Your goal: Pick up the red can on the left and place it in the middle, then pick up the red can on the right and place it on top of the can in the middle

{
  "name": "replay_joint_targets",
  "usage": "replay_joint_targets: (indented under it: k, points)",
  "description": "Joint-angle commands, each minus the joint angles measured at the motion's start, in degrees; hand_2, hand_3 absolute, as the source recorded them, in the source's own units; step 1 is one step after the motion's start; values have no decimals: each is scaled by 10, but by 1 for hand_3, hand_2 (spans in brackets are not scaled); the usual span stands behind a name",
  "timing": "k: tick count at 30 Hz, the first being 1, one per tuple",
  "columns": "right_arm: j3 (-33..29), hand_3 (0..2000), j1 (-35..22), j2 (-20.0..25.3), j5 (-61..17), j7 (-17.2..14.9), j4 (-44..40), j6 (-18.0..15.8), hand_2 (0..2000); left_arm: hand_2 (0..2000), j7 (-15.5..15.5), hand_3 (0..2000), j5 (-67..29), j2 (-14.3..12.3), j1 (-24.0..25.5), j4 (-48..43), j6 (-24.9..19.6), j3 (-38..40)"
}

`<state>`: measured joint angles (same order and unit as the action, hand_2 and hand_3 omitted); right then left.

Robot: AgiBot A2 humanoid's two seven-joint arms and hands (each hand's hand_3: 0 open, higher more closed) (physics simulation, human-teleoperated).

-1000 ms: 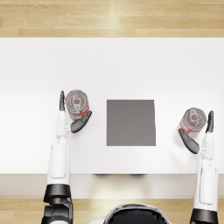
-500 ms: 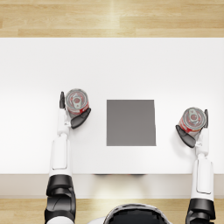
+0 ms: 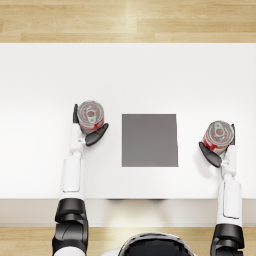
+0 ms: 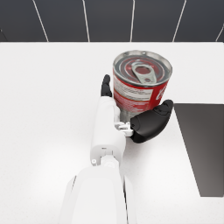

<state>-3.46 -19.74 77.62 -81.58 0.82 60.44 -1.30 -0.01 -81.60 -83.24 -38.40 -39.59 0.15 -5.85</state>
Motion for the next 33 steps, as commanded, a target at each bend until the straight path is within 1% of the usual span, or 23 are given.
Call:
replay_joint_targets:
  k: [1,2,3,4,5,6,7,9,11,12,13,17,19,26,33]
  points:
    - [-5,0,-21,1,0,-1,-6,0,0,0,0,0,0,-7,-52,82,0,9]
    - [-7,327,-18,2,0,-3,2,-1,1361,0,-9,0,0,-8,-62,103,-2,6]
    - [-9,653,-9,2,0,-5,25,-19,2000,1361,-21,327,0,-7,-51,79,-3,15]
    - [-11,980,-9,3,0,-7,25,-29,2000,2000,-25,653,0,-6,-36,45,-10,19]
    - [-13,1307,-3,4,0,-7,42,-30,2000,2000,-20,980,0,-4,-18,5,-13,19]
    - [-12,1520,3,5,0,-6,59,-23,2000,2000,-15,1307,0,-3,-5,-32,-11,17]
    - [-15,1520,6,6,0,-6,78,-21,2000,2000,-11,1520,0,-2,14,-84,-11,11]
    - [-11,1520,11,8,0,-5,125,-20,2000,2000,-7,1520,0,1,39,-174,-5,-2]
    - [2,1520,11,9,0,-4,181,-16,2000,2000,-4,1520,0,3,55,-245,-14,-30]
    - [7,1520,10,10,0,-4,198,-15,2000,2000,-4,1520,0,5,63,-272,-15,-46]
    - [16,1520,9,11,0,-4,217,-15,2000,2000,-3,1520,0,5,65,-278,-15,-68]
    - [30,1520,2,14,0,-3,263,-16,2000,2000,-3,1520,0,0,66,-282,-17,-128]
    - [32,1520,-7,17,0,-3,273,-19,2000,2000,-3,1520,0,-4,65,-282,-16,-157]
    - [45,1520,-26,25,0,-3,294,-23,2000,2000,-2,1520,0,-23,57,-281,-17,-221]
    - [76,1520,-59,36,0,-3,312,-26,2000,2000,-1,1520,0,-53,33,-182,-23,-268]
